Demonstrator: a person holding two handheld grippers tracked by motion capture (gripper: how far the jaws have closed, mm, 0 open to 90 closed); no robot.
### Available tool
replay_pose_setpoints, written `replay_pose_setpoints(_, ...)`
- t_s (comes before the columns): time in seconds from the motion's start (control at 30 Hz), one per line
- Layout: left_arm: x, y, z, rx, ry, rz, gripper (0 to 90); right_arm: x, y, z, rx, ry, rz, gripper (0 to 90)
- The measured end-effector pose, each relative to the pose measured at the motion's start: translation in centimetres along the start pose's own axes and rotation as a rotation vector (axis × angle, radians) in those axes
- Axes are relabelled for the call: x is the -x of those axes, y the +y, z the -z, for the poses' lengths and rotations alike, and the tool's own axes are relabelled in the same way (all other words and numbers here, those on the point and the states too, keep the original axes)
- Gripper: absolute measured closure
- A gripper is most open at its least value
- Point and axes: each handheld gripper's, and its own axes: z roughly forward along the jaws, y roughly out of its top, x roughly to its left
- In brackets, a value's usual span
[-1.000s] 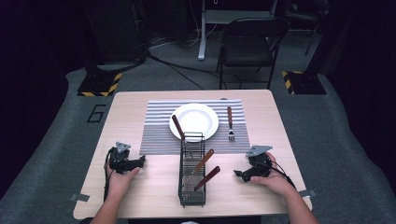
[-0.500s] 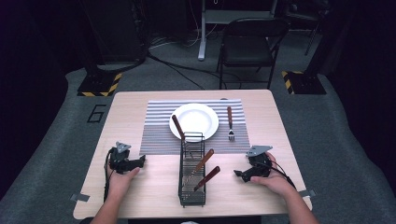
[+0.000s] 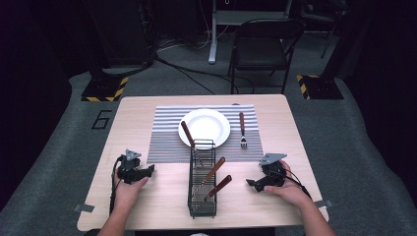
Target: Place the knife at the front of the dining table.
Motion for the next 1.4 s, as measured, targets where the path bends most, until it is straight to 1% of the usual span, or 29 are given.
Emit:
replay_pose_setpoints(0.13,0.5,0.3,0.5,0.009,-0.024,0.001,36.0,0.0,0.0,0.0,0.0,0.001,-0.002,0.0)
replay_pose_setpoints(0.23,0.8,0.5,0.8,0.009,-0.028,0.002,37.0,0.0,0.0,0.0,0.0,0.001,-0.002,0.0)
replay_pose_setpoints(0.33,1.3,0.7,1.2,0.005,-0.033,-0.014,37.1,0.0,0.0,0.0,0.0,0.001,-0.002,0.0)
replay_pose_setpoints(0.37,1.5,0.8,1.3,0.003,-0.042,-0.018,37.2,0.0,0.0,0.0,0.0,0.001,-0.002,0.0)
replay_pose_setpoints(0.53,2.4,1.0,1.5,0.01,-0.06,-0.038,37.2,0.0,0.0,0.0,0.0,0.001,-0.002,0.0)
replay_pose_setpoints(0.6,2.6,1.1,1.6,0.004,-0.072,-0.045,37.2,0.0,0.0,0.0,0.0,0.001,-0.002,0.0)
replay_pose_setpoints(0.67,2.8,1.2,1.7,0.015,-0.086,-0.04,38.3,0.0,0.0,0.0,0.0,0.001,-0.002,0.0)
replay_pose_setpoints(0.7,2.9,1.3,1.9,0.01,-0.1,-0.046,39.6,0.0,0.0,0.0,0.0,0.001,-0.001,0.0)
replay_pose_setpoints(0.73,3.0,1.3,2.0,0.021,-0.106,-0.043,40.3,0.0,0.0,0.0,0.0,0.001,-0.002,0.0)
replay_pose_setpoints(0.8,3.2,1.5,2.3,0.02,-0.122,-0.054,40.6,0.0,0.0,0.0,0.0,0.001,-0.001,0.0)
replay_pose_setpoints(0.83,3.4,1.6,2.4,0.032,-0.127,-0.053,40.7,0.0,0.0,0.0,0.0,0.001,-0.001,0.0)
replay_pose_setpoints(0.9,3.6,1.8,2.6,0.03,-0.144,-0.056,41.2,0.0,0.0,0.0,0.0,0.001,-0.002,0.0)
replay_pose_setpoints(1.0,4.0,2.0,2.8,0.028,-0.153,-0.065,41.8,0.0,0.0,0.0,0.0,0.001,-0.002,0.0)
replay_pose_setpoints(1.03,4.3,2.2,2.9,0.033,-0.165,-0.065,42.0,0.0,0.0,0.0,0.0,0.001,-0.001,0.0)
replay_pose_setpoints(1.4,5.2,3.2,3.2,0.033,-0.188,-0.09,44.1,0.0,0.0,0.0,0.001,0.001,-0.002,0.0)
